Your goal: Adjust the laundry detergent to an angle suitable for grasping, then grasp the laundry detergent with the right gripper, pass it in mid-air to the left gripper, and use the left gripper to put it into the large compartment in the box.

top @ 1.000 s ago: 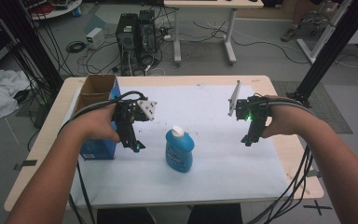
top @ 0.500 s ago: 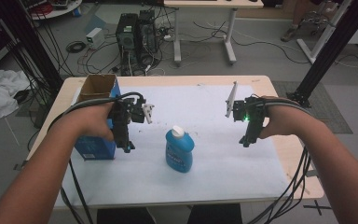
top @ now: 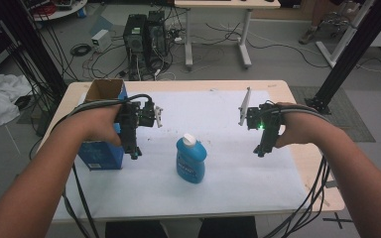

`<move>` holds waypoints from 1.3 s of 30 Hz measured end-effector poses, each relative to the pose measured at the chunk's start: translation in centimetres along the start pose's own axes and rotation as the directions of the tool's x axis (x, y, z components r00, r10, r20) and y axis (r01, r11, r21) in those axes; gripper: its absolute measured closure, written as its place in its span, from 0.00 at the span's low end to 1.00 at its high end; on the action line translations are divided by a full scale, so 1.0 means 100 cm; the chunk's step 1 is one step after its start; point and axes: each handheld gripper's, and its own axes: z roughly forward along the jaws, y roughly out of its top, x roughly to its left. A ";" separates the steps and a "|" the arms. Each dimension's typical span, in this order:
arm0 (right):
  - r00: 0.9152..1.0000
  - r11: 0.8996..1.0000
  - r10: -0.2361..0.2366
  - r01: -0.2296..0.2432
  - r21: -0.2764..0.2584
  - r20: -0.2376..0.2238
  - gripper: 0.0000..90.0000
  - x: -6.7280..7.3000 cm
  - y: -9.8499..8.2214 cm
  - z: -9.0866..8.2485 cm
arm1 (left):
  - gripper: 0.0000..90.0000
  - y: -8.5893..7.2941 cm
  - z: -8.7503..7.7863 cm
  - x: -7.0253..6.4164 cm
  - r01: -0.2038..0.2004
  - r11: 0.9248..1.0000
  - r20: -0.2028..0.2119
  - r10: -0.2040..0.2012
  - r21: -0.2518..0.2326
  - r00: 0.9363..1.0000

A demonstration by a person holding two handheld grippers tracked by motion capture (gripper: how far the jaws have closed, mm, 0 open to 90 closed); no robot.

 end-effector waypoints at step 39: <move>1.000 1.000 0.001 0.000 -0.009 0.009 0.14 0.004 0.000 -0.005 | 0.02 0.010 0.006 -0.003 -0.012 1.000 -0.011 0.012 0.014 1.000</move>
